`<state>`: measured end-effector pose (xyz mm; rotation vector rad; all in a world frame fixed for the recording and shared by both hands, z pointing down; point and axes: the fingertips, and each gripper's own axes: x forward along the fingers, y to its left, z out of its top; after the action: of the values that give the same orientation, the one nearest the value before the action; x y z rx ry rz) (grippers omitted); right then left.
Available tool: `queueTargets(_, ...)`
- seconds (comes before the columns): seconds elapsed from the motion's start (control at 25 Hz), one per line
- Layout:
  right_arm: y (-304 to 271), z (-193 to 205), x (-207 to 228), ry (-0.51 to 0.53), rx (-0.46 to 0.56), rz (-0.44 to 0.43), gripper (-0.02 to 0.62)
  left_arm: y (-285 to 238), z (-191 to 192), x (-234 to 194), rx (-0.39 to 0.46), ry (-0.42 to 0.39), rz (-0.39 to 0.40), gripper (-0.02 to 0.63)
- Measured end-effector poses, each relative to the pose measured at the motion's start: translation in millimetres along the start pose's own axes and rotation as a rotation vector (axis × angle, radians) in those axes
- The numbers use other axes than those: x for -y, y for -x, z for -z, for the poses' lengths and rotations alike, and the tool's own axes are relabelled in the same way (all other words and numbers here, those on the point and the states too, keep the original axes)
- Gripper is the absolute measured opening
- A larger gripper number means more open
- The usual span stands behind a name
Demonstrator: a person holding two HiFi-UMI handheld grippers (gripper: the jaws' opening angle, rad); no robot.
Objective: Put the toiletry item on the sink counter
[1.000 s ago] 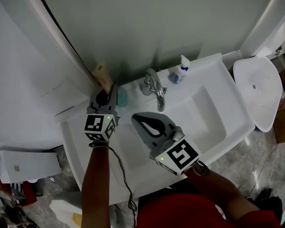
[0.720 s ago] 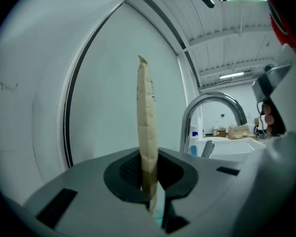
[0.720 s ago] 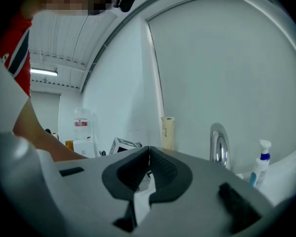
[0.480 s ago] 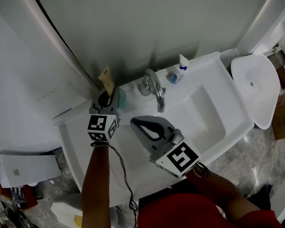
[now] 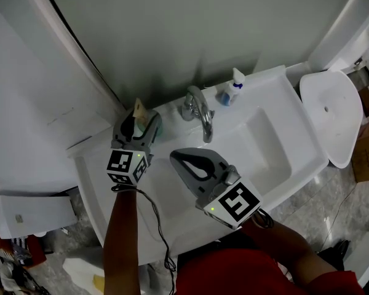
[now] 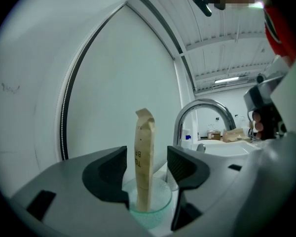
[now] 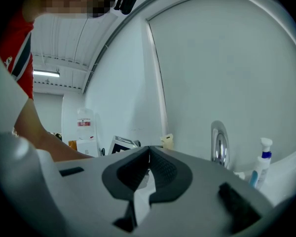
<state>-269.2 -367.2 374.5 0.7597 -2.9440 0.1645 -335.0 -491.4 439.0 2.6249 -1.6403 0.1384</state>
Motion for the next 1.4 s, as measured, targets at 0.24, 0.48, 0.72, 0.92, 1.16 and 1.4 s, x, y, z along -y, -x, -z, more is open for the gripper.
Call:
queueTargets(0.24, 8.7, 1.9, 0.4, 0.0, 0.002, -0.008, 0.029, 32.4, -26.9, -3.1, 0.086, 0.002, -0.067, 0.275)
queueTargets(0.48, 19.1, 2.6, -0.7, -0.003, 0.009, -0.012, 0.029, 75.3, -58.7, 13.2, 0.215, 0.068, -0.087, 0.278)
queueTargets(0.72, 31.7, -4.5, -3.6, -0.003, 0.028, -0.023, 0.029, 107.9, -81.4, 50.6, 0.28, 0.11, -0.069, 0.26)
queueTargets(0.92, 51.2, -15.5, -6.6, -0.01, 0.064, -0.036, 0.029, 139.5, -95.5, 86.5, 0.311, 0.123, -0.078, 0.112)
queueTargets(1.16, 87.6, -37.2, -27.7, 0.01, 0.126, -0.111, 0.029, 177.9, -121.9, 135.9, 0.338, 0.106, -0.093, 0.048)
queueTargets(1.4, 123.9, -59.3, -61.4, -0.01, 0.204, -0.193, 0.029, 207.3, -134.0, 179.1, 0.338, 0.108, -0.087, 0.026)
